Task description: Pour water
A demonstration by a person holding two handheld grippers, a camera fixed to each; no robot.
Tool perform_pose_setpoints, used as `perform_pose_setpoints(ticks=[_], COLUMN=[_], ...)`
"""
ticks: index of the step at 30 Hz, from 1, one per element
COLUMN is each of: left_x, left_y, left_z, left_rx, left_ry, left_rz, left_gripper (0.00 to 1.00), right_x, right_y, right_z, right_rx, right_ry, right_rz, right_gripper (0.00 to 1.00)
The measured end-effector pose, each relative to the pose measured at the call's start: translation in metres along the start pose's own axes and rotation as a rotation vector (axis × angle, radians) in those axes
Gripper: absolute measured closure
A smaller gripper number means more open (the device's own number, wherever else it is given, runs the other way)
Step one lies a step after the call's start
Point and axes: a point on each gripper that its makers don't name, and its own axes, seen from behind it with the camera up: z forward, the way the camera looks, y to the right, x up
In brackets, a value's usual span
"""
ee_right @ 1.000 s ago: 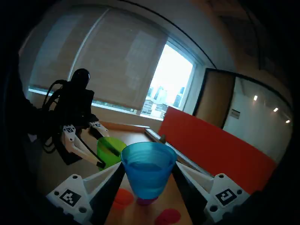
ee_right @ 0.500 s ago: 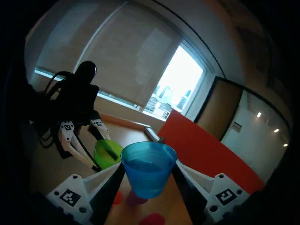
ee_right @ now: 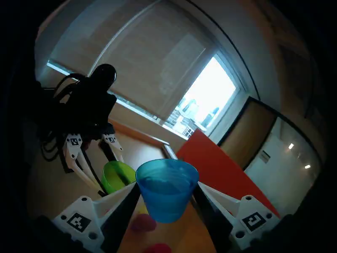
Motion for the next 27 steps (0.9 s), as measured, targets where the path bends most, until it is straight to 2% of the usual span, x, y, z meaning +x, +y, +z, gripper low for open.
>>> perform_pose_setpoints(ticks=[27], left_x=[-0.011], left_y=[0.007], left_z=[0.005], left_rx=[-0.033], left_ry=[-0.006], left_rz=[-0.011], left_gripper=[0.19], right_x=[0.010], right_y=[0.010], right_z=[0.007], right_rx=[-0.002], right_ry=[-0.007], right_rz=[-0.178], right_gripper=[0.12])
